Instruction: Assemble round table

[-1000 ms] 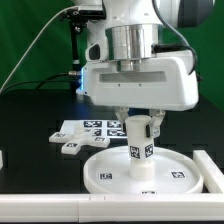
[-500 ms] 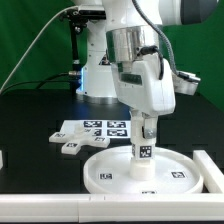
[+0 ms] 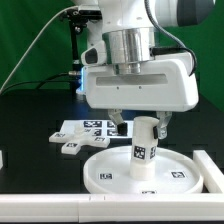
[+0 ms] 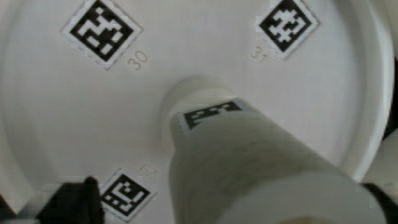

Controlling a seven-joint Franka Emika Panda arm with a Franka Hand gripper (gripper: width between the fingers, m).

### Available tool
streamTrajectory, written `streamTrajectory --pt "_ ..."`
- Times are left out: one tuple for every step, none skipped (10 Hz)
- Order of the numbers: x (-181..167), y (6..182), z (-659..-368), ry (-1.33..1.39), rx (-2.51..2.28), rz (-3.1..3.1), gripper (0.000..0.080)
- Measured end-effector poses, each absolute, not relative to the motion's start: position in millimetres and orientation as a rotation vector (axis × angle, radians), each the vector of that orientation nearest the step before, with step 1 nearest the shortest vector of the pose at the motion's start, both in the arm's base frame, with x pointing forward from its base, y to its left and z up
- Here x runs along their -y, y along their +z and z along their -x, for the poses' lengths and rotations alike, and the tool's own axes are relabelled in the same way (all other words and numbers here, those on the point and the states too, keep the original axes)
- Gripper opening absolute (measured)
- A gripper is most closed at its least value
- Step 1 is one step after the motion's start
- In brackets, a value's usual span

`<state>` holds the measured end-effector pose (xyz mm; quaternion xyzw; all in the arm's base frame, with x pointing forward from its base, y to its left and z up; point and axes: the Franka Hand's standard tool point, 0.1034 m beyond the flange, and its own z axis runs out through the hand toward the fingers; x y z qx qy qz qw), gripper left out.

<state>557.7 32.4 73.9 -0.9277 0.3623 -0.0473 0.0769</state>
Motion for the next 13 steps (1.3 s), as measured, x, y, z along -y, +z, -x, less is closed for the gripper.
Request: streamTrajectory --pt "-32 73.8 -558 -0.148 -1.007 2.813 0.0648" --pt "-32 73.8 -558 -0.159 -0.883 2.859 0.0648" --pt "-32 73.8 -558 -0.164 -0.809 2.883 0.0649" --pt "-35 74.0 -558 -0.178 -0.624 2.945 0.0649" --pt "-44 74.0 -557 -0.192 -0.268 3.031 0.0649" --pt "-47 73.6 -556 -0.183 -0.051 3.054 0.0649" --pt "-44 73.2 -556 -0.185 -0.009 3.058 0.0649" --pt "-43 72.9 -556 -0.189 0.111 3.063 0.0649" --pt "-42 72.8 -556 -0.192 0.213 3.065 0.0649" --pt "-41 73.1 -556 -0.193 0.354 3.062 0.0649" --pt "-42 80.8 -565 -0.181 0.694 3.039 0.0649" --pt "-46 89.6 -574 -0.193 0.863 3.014 0.0649" --pt "-44 86.7 -573 -0.193 0.847 3.019 0.0639"
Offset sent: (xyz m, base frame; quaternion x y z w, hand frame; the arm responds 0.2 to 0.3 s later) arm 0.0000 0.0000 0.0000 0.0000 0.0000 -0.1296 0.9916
